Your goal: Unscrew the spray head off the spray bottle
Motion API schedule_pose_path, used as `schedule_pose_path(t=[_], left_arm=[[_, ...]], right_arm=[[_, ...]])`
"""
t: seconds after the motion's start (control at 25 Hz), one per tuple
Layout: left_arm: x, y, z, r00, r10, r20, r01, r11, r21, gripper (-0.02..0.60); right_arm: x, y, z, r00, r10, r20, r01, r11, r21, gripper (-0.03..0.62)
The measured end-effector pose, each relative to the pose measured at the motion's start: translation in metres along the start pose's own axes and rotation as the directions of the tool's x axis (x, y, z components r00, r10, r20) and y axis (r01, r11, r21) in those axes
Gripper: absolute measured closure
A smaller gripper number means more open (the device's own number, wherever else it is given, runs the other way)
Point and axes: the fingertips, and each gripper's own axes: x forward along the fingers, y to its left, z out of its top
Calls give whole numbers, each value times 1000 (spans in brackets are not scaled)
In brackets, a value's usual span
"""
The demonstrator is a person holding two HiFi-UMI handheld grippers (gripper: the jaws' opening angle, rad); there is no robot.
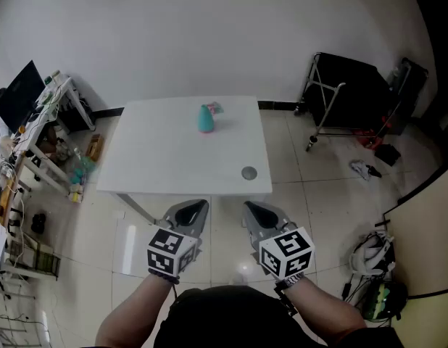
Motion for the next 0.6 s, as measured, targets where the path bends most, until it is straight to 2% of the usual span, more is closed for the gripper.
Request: schedule_pose_path(t=[0.4, 0.6], left_arm=[[42, 5, 11, 1000, -7, -15, 7, 1000, 19, 565], [57, 28, 9, 1000, -22, -21, 22, 1000, 1, 565]], right_arm=[[9, -47, 2, 1000, -24, 1, 24, 999, 27, 602], [34, -59, 3, 999, -42, -22, 42, 999, 30, 602]])
